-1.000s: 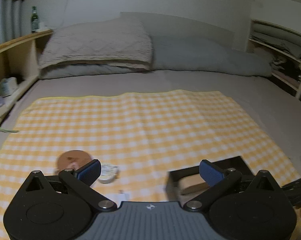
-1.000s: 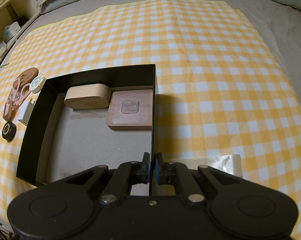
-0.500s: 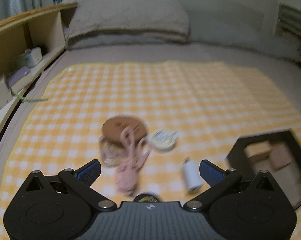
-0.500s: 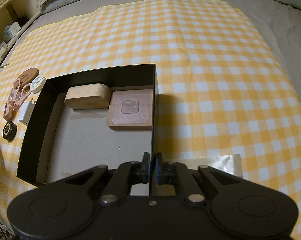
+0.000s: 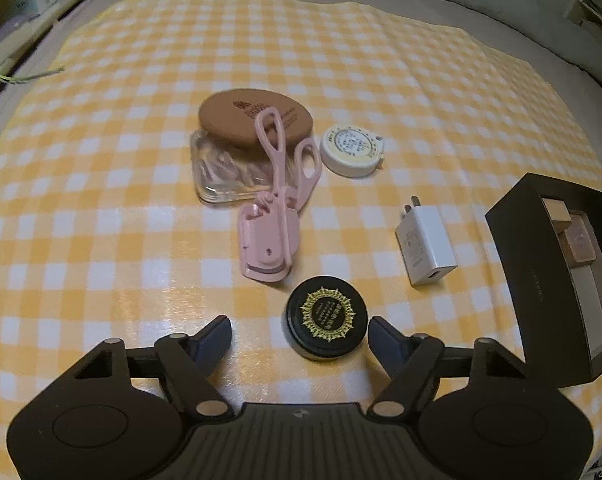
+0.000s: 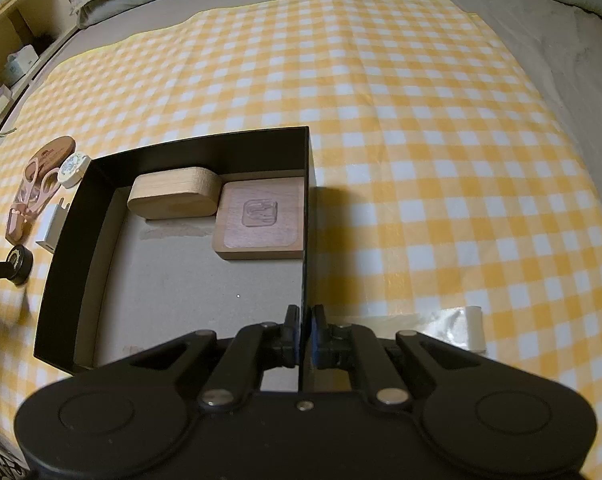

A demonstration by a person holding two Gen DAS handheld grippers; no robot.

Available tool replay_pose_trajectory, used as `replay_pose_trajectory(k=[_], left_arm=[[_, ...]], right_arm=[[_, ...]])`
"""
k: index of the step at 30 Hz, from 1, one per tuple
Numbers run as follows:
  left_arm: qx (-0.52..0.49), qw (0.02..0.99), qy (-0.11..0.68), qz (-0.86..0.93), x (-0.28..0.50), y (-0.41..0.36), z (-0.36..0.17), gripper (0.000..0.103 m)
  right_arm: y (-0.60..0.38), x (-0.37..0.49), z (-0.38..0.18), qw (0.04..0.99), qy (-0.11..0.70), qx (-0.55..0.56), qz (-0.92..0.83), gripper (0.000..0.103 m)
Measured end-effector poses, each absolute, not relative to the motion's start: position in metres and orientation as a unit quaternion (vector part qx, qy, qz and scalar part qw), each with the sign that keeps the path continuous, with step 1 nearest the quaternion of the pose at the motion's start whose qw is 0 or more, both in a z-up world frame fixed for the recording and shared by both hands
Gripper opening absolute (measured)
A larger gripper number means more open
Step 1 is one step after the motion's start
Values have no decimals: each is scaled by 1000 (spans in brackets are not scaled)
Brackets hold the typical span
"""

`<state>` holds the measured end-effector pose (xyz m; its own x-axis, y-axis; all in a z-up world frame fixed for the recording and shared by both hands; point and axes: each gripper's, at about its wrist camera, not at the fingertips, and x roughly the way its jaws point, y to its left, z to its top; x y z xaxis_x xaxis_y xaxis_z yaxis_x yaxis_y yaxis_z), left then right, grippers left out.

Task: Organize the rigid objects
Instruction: 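Move the left tool to the black round tin and grasp it, then place the black tin with the left tool into the box and release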

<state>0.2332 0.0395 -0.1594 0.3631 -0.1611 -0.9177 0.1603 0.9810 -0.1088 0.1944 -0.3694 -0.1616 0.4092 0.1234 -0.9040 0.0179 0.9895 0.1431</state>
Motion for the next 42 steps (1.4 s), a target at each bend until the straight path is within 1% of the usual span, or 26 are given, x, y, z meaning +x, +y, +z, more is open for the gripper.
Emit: replay_pose_trajectory(k=[4, 5, 6, 11, 15, 21, 27, 31, 35, 38, 42], left_arm=[[0, 826, 553, -110, 238, 35, -165, 70], [5, 825, 553, -113, 239, 33, -166, 68], [11, 825, 553, -114, 240, 30, -167, 63], [47, 826, 549, -120, 242, 17, -170, 51], [60, 824, 548, -132, 241, 14, -169, 51], [50, 818, 553, -151, 237, 12, -164, 51], [20, 833, 518, -196, 230, -8, -134, 51], [3, 838, 489, -241, 224, -38, -111, 51], [21, 837, 465, -287, 215, -82, -95, 51], [42, 829, 460, -316, 212, -119, -94, 51], [73, 815, 468, -334, 213, -162, -105, 51]], right_arm=[[-371, 195, -163, 836, 544, 67, 32, 6], [-371, 195, -163, 836, 544, 67, 32, 6], [-371, 196, -163, 835, 545, 67, 31, 6], [-371, 196, -163, 835, 546, 65, 31, 6], [-371, 196, -164, 834, 547, 64, 31, 6], [-371, 197, -164, 834, 547, 64, 31, 6], [-371, 197, -164, 834, 548, 63, 31, 6], [-371, 197, -165, 834, 548, 63, 31, 6], [-371, 197, -165, 834, 548, 63, 32, 6], [-372, 197, -165, 834, 547, 62, 33, 6], [-372, 197, -166, 834, 547, 61, 34, 6]])
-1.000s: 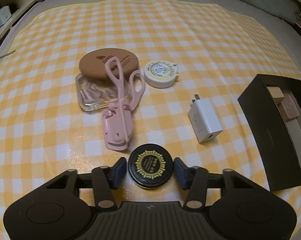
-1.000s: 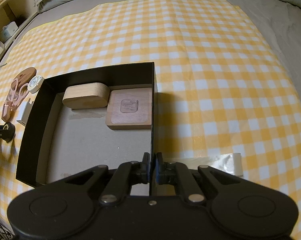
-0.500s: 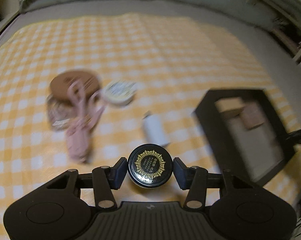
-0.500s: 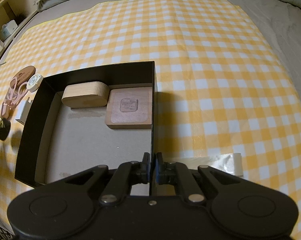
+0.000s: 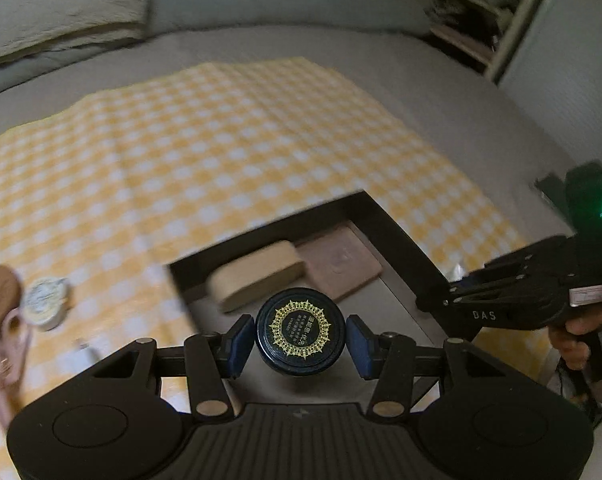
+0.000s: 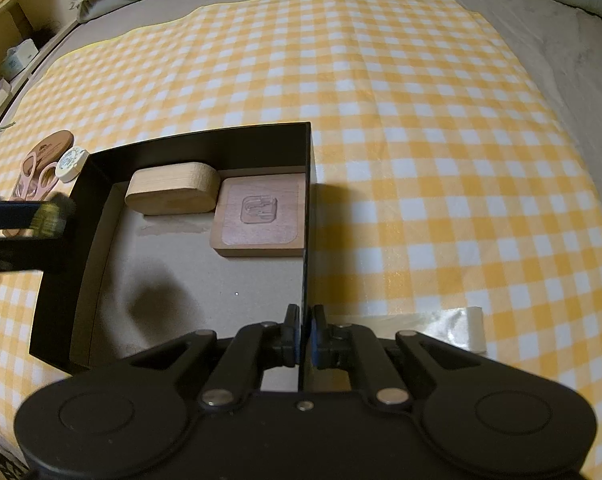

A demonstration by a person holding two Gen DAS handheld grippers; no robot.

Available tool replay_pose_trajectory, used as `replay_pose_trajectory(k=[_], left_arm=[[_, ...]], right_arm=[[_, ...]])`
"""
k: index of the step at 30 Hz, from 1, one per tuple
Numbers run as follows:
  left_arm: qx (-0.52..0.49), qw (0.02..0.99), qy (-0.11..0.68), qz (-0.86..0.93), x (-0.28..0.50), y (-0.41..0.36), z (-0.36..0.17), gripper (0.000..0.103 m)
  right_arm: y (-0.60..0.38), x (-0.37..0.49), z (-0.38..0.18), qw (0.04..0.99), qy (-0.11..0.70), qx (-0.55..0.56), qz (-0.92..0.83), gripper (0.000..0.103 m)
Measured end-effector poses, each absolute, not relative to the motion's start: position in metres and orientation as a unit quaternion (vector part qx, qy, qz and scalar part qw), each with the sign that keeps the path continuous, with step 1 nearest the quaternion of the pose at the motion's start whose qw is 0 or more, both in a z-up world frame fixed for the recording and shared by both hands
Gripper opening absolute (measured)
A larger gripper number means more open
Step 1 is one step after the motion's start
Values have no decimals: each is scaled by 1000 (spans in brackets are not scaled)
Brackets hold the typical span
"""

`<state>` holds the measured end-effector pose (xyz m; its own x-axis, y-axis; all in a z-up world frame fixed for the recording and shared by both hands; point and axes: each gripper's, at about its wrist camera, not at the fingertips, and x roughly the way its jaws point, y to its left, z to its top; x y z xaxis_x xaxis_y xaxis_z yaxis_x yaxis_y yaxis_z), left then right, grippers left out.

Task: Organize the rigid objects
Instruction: 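Place the black tin with the left tool into the box and release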

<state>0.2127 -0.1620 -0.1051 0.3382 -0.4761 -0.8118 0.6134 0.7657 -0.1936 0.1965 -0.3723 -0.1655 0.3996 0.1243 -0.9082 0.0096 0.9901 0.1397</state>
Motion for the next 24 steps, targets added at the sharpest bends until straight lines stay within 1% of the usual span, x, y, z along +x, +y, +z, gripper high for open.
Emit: replay_pose_trajectory(k=[3, 10, 16, 24], left_arm=[[99, 800, 488, -335, 218, -188, -122, 51], [139, 782, 521, -313, 235, -216, -157, 51], [133, 778, 538, -297, 247, -225, -171, 51], [108, 798, 531, -262, 260, -230, -177, 51]], right_arm=[[-372, 196, -166, 834, 547, 62, 34, 6], [-372, 196, -165, 834, 547, 63, 36, 6], [-373, 196, -164, 834, 547, 65, 39, 6], [-375, 194, -164, 833, 547, 70, 42, 7]])
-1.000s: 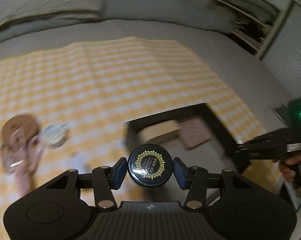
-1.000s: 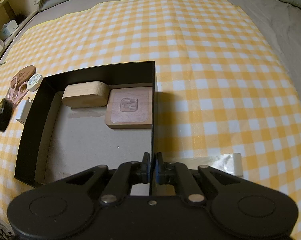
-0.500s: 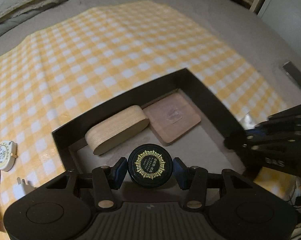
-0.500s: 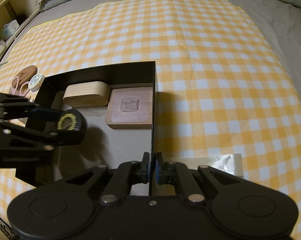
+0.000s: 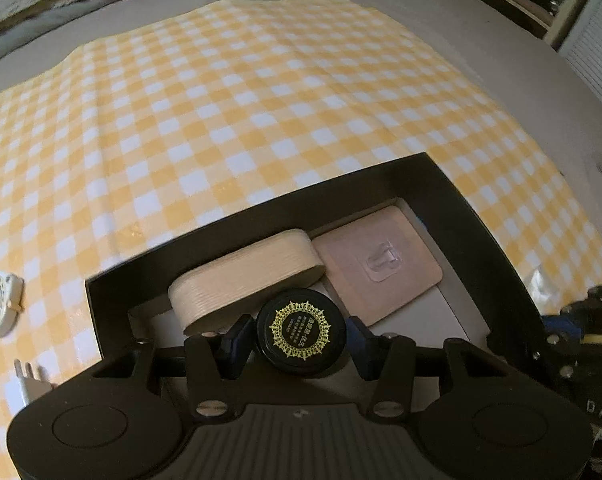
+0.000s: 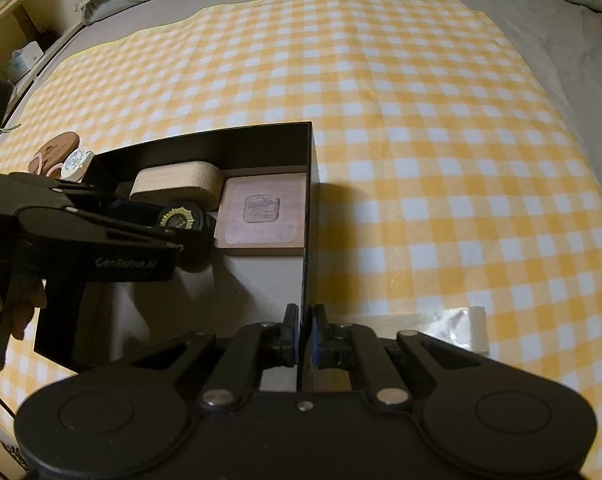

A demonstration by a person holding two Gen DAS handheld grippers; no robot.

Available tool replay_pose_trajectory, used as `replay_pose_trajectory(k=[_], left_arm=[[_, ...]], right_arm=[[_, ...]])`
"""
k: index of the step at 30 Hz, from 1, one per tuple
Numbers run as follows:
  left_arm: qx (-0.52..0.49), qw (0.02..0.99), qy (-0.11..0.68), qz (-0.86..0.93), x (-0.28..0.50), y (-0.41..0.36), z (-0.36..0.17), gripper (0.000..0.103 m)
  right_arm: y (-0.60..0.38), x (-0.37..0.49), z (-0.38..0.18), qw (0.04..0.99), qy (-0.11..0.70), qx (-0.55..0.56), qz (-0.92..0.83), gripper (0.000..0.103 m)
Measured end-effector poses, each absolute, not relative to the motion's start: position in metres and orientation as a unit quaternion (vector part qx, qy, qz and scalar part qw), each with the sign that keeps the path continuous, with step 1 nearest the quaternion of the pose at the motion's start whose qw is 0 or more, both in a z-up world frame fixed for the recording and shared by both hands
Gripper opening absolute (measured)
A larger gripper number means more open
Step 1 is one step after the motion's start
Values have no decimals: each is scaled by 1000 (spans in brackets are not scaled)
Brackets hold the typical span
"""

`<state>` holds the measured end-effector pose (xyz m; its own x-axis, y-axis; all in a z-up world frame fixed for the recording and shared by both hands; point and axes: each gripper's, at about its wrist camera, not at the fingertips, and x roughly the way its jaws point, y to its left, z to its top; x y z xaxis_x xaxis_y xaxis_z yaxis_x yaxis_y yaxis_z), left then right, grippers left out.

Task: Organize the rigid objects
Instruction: 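Place the black tin with the left tool into the box and release, then move the left tool to the white charger plug and grasp it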

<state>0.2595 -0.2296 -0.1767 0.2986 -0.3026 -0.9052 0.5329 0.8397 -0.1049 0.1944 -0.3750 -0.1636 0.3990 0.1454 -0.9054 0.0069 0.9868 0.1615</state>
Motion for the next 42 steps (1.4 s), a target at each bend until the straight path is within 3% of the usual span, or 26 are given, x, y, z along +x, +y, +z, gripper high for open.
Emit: replay_pose_trajectory(k=[10, 15, 27, 42], left_arm=[[107, 801, 529, -259, 261, -231, -179, 57], [96, 802, 523, -274, 254, -230, -169, 77], [90, 832, 459, -300, 221, -205, -117, 100], [40, 891, 375, -254, 203, -113, -66, 103]], right_arm=[[-375, 193, -164, 834, 545, 71, 43, 7], [-375, 193, -164, 834, 545, 72, 42, 7], [-374, 193, -163, 834, 545, 73, 41, 7], [-372, 195, -164, 835, 546, 62, 41, 7]])
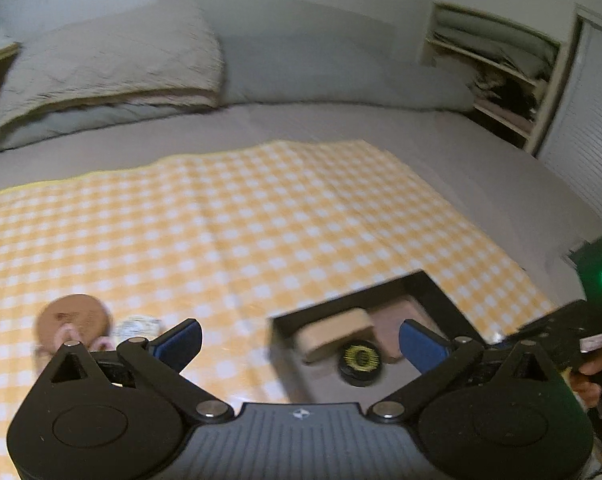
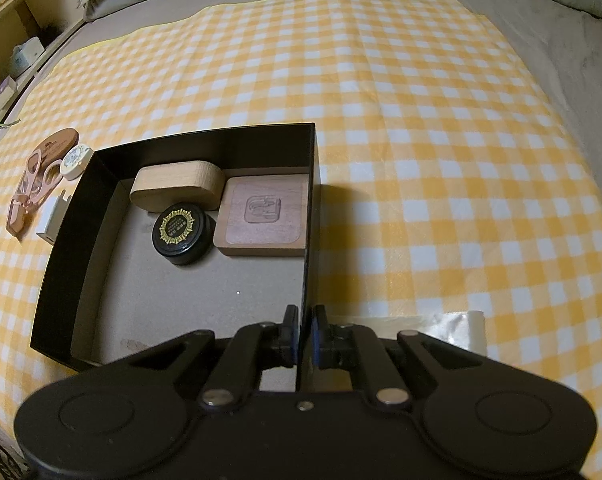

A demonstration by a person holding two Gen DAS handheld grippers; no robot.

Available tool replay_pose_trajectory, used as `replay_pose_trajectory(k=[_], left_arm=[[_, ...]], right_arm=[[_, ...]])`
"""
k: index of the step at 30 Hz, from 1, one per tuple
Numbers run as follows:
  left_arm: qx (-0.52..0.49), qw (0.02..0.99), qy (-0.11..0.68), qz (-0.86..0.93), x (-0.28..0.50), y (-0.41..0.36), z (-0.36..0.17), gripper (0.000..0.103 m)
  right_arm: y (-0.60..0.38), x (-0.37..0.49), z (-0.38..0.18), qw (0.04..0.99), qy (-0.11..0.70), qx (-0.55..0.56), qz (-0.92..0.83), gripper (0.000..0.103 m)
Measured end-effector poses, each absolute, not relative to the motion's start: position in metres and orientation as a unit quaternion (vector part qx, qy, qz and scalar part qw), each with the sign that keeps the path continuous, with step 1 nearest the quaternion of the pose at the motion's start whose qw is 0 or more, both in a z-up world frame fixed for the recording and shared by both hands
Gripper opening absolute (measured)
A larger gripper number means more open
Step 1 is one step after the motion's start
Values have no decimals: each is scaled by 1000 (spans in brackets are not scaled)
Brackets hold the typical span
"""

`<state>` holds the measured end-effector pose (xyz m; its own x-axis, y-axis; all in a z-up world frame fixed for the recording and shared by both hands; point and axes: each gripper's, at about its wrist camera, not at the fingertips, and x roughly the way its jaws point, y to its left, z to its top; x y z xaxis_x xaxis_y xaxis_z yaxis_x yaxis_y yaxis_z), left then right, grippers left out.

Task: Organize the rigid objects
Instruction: 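Move the left tool to the white charger plug and grasp it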

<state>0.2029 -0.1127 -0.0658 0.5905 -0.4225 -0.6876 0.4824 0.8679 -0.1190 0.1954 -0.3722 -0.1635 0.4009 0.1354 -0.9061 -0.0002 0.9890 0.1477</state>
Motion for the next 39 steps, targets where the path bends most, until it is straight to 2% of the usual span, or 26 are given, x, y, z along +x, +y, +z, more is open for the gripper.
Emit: replay_pose_trajectory(k=[8, 13, 14, 16, 18, 20, 34, 37, 39], left_arm=[[39, 904, 379, -195, 212, -69, -71, 103], [22, 885, 434, -166, 224, -46, -90, 103], [12, 881, 445, -161, 226, -40, -94, 101], [-7, 873, 464, -154, 231, -30, -102, 88], [-14, 866, 478, -146, 234, -23, -109, 69], [-16, 860, 491, -142, 236, -21, -116, 62], [0, 834, 535, -134, 275, -61, -157, 59], [8, 830, 542, -130, 278, -64, -163, 49], [12, 827, 548, -127, 281, -65, -167, 32]], right_arm=[[-373, 196, -164, 834, 546, 61, 43, 7], [-373, 196, -164, 834, 546, 60, 43, 7], [-373, 196, -164, 834, 546, 60, 43, 7], [-373, 196, -164, 834, 546, 61, 43, 7], [-372, 195, -164, 834, 547, 61, 43, 7], [-372, 196, -165, 834, 547, 62, 43, 7], [-373, 194, -165, 832, 549, 68, 44, 8], [-373, 194, -165, 832, 549, 69, 44, 8], [-373, 194, -165, 832, 549, 70, 43, 8]])
